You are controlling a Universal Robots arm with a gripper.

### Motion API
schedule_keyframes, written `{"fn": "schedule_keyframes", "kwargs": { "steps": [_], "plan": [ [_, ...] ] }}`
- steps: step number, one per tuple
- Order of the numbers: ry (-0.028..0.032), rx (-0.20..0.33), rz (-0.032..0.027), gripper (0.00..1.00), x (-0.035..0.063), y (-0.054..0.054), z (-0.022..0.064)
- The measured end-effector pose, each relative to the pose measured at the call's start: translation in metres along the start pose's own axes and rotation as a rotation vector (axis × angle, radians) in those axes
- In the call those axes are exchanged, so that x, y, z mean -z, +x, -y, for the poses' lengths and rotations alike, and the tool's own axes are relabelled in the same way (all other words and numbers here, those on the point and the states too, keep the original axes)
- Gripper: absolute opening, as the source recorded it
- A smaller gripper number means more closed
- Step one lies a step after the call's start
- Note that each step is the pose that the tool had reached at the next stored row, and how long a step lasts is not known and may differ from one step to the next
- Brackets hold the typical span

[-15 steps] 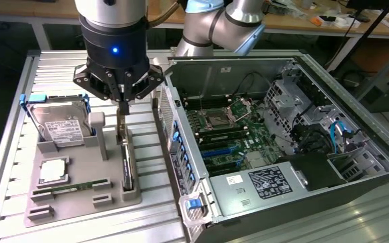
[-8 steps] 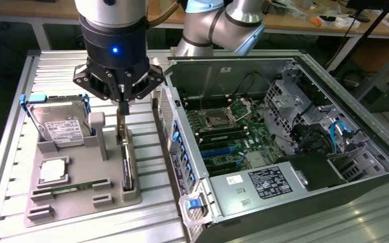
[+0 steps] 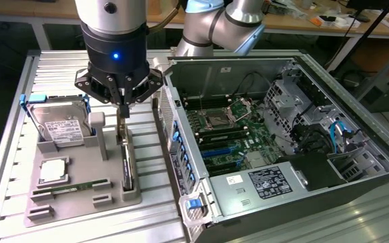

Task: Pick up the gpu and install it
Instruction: 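Pick up the gpu and move the gpu toward the slot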

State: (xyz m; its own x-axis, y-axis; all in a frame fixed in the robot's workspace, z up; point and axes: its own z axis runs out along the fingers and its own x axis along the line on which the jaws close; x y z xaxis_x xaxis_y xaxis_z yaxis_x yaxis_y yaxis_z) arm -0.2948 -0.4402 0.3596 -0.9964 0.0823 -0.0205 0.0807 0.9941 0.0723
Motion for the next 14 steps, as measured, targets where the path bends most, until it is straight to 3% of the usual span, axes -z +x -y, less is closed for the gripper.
{"fn": "schedule_keyframes", "kwargs": {
  "steps": [14],
  "plan": [
    [0.0014,-0.069,0.0051,0.11,-0.0290,0.001,0.0038]
  ]
}}
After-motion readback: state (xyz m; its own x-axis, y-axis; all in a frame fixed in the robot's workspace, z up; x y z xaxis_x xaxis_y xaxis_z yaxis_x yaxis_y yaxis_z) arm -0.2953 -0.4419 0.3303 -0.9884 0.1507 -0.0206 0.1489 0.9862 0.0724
